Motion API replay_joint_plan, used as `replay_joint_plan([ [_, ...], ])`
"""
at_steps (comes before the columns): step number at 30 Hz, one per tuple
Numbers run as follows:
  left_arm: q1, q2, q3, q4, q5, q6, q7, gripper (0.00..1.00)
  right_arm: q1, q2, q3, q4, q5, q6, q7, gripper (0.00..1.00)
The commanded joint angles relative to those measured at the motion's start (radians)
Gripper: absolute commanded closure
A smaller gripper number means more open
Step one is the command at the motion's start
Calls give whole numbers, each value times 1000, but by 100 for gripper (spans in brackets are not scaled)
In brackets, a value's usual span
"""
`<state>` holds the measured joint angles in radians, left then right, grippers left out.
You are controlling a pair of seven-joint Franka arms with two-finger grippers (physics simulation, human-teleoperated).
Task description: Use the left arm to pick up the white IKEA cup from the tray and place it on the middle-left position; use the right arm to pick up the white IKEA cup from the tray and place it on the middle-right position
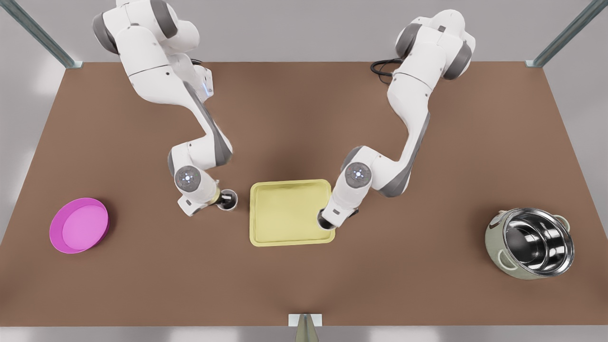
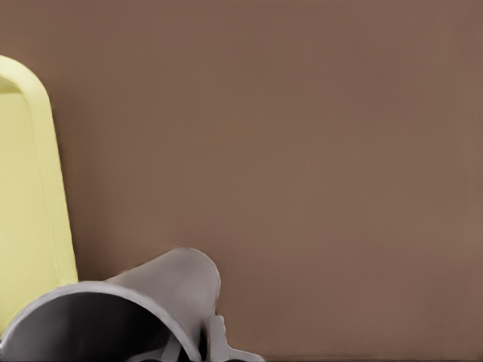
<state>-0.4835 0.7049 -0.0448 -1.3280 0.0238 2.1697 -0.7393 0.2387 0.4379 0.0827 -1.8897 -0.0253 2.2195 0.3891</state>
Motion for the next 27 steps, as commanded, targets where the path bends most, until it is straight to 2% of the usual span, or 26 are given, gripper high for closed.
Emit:
replay_joint_plan([
  [1, 77, -24, 5, 0, -8, -154, 124, 83, -45, -14, 2, -58, -7, 129, -243, 79],
  [4, 220, -16, 8, 0, -1, -153, 391, 86, -70, -22, 5, -85, 79, 154, -338, 74],
  [5, 253, -9, 11, -2, 45, -139, 443, 86, -68, -21, 5, -85, 74, 154, -338, 69],
  [8, 302, 62, 14, -2, 123, 13, 479, 86, -65, -21, 5, -83, 70, 154, -340, 36],
  [9, 309, 77, 14, -2, 122, 35, 479, 87, -65, -21, 5, -81, 70, 154, -340, 32],
  [11, 315, 99, 14, -2, 120, 79, 491, 87, -67, -22, 5, -78, 70, 150, -340, 9],
  [13, 318, 105, 14, 0, 114, 90, 489, 87, -67, -25, 3, -78, 70, 147, -338, 0],
  [17, 322, 114, 14, 0, 79, 127, 489, 84, -78, -36, -1, -78, 70, 138, -357, 0],
  [18, 322, 119, 14, 0, 76, 134, 489, 81, -78, -48, -4, -75, 70, 106, -358, 0],
  [19, 324, 120, 14, 0, 77, 139, 491, 17, -85, -68, -6, -72, 70, 82, -358, 0],
  [20, 322, 122, 13, -2, 79, 154, 492, 0, -101, -90, -6, -68, 70, 72, -360, 0],
  [21, 322, 125, 13, -2, 77, 154, 491, 0, -102, -108, -6, -31, 70, 19, -355, 0],
  [25, 326, 125, 13, -2, 79, 154, 525, 0, -136, -108, -61, 349, -4, -297, -386, 0],
  [27, 332, 125, 13, -2, 84, 154, 534, 0, -151, -197, -80, 388, 2, -429, -418, 0],
])
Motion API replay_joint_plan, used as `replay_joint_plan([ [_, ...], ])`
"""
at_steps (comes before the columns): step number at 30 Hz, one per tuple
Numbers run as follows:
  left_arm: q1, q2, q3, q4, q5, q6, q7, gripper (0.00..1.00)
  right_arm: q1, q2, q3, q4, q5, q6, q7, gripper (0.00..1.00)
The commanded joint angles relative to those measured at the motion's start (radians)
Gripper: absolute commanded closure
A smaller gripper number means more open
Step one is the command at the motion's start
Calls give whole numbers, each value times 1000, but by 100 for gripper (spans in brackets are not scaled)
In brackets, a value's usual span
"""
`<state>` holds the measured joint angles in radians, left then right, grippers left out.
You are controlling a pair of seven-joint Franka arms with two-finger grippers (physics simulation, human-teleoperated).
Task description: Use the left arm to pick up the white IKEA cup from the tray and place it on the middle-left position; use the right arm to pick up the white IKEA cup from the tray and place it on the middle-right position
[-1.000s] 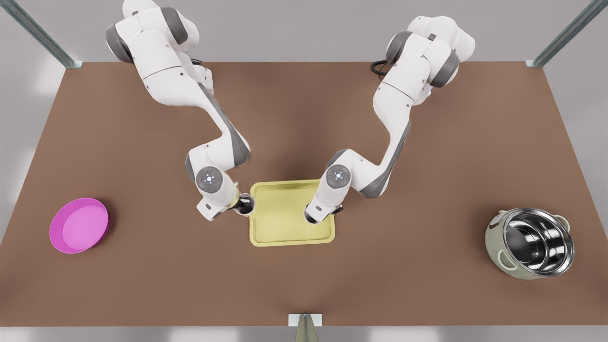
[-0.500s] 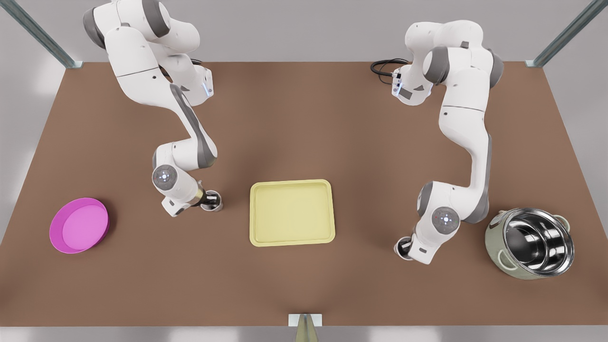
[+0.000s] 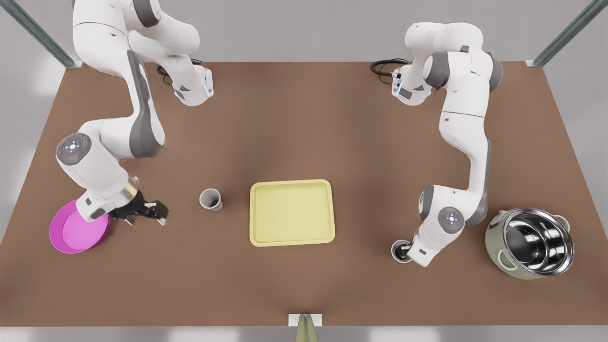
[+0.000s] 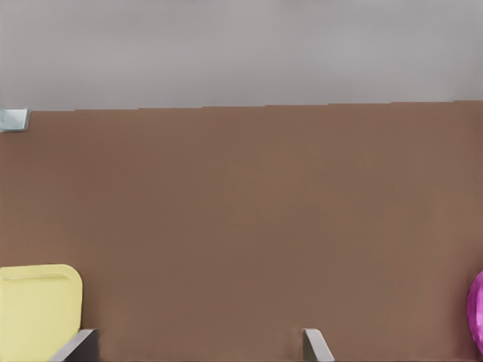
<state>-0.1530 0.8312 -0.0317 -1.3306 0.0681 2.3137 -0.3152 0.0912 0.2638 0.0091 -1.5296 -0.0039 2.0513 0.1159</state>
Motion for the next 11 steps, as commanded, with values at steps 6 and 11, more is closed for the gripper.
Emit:
replay_joint_plan([
  [6, 20, -196, 16, -1, 44, -430, 295, 0, 5, -86, -48, 20, -22, -362, -190, 0],
  [11, 26, -481, 13, 37, -70, -780, 292, 0, -151, -115, 132, -41, -59, -338, -188, 0],
])
